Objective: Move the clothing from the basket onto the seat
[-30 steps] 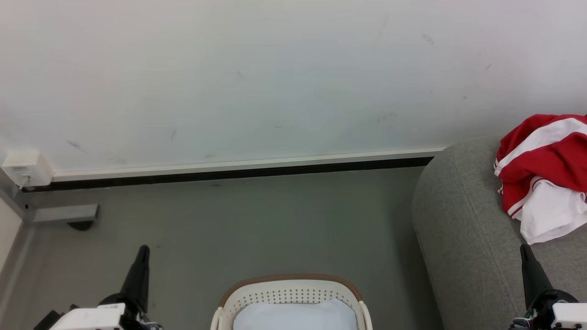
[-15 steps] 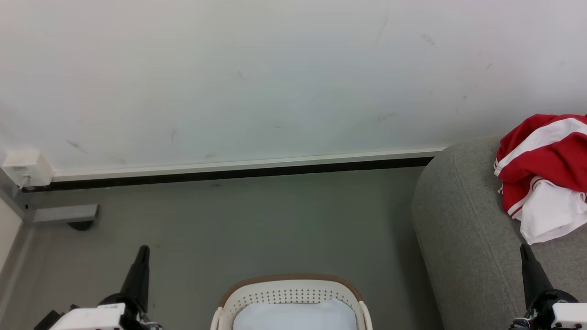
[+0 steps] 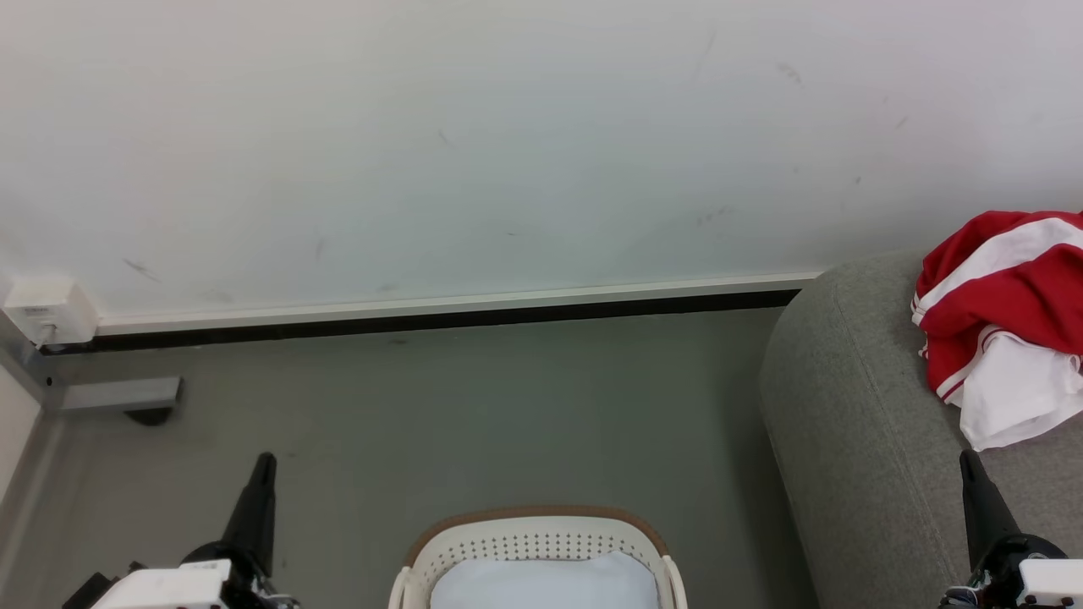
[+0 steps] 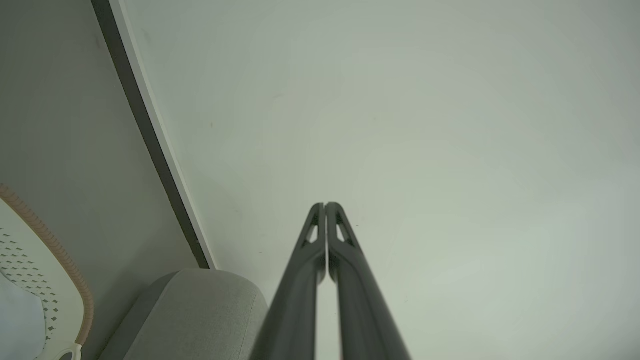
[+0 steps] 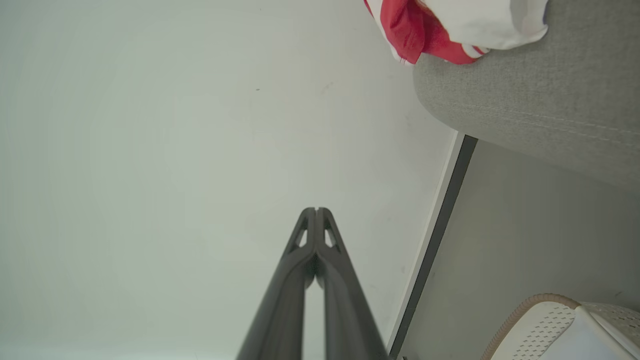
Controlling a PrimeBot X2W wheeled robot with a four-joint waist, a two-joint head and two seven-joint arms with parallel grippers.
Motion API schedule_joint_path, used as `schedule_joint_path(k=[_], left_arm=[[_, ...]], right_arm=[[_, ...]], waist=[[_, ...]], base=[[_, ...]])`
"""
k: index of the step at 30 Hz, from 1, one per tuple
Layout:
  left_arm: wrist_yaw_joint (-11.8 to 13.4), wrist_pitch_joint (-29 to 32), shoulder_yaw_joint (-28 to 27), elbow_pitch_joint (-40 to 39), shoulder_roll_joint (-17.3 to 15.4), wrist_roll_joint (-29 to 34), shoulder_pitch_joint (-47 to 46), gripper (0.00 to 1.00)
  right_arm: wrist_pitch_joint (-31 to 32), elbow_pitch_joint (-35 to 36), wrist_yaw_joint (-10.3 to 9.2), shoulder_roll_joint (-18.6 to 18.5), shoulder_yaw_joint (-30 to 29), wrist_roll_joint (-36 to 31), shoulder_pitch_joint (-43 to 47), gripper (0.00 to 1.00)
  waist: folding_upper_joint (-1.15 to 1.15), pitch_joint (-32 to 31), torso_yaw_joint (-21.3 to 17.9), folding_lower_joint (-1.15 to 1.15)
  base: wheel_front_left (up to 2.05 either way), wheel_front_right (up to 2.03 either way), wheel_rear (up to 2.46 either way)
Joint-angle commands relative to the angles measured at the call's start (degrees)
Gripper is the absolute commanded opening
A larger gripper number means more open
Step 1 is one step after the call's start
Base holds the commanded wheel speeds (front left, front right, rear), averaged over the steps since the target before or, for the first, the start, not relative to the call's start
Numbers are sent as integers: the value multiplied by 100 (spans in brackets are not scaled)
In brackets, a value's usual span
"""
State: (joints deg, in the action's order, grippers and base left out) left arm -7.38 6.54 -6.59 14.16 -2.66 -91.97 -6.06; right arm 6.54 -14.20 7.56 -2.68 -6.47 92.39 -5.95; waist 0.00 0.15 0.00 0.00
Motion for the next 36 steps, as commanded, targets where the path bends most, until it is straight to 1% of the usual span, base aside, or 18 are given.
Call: schedule_joint_path(k=[1, 36], left_arm=[[-27, 22, -6, -15, -40, -78, -50, 0], [-26, 21, -5, -16, -40, -79, -49, 0]], right_arm=[[21, 33, -14, -38, -25, 4, -66, 0], [20, 33, -13, -38, -24, 4, -66, 0]], waist=[[0, 0, 0, 0], [0, 0, 0, 0]], base=[[0, 0, 0], [0, 0, 0]])
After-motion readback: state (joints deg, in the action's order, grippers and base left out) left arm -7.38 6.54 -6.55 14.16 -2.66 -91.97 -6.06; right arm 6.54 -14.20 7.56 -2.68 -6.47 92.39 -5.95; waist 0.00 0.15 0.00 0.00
